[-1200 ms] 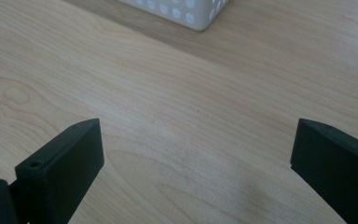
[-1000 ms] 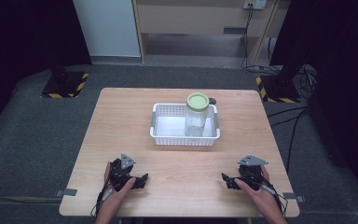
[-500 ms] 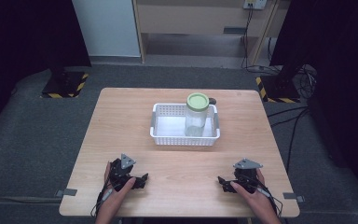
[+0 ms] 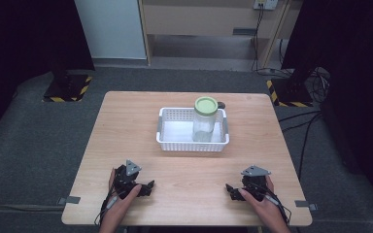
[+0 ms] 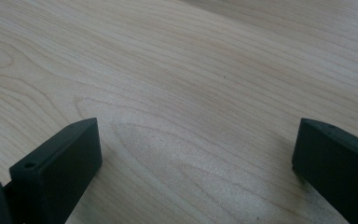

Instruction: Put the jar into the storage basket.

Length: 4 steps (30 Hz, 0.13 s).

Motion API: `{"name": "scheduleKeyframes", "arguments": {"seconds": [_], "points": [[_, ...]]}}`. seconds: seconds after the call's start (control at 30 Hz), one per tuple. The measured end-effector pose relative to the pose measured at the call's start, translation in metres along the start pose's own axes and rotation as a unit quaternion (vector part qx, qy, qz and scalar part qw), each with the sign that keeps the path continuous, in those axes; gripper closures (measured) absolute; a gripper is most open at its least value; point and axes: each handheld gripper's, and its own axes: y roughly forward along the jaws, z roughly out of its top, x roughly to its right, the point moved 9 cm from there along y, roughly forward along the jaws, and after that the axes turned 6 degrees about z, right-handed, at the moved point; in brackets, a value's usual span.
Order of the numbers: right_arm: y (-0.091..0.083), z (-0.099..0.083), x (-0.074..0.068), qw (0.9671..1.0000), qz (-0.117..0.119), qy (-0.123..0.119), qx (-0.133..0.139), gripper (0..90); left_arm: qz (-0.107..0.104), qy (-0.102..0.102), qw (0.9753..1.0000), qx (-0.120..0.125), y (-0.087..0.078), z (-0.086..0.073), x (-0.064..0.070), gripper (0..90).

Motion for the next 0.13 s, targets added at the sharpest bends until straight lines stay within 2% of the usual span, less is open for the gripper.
{"name": "scheduleKeyframes", "arguments": {"seconds": [0.13], "points": [[0.0002, 0.0, 0.0002, 1.0, -0.002, 0.0, -0.001, 0.6, 0.0, 0.0, 1.0, 0.0, 0.0, 0.0, 0.0, 0.0]]}}
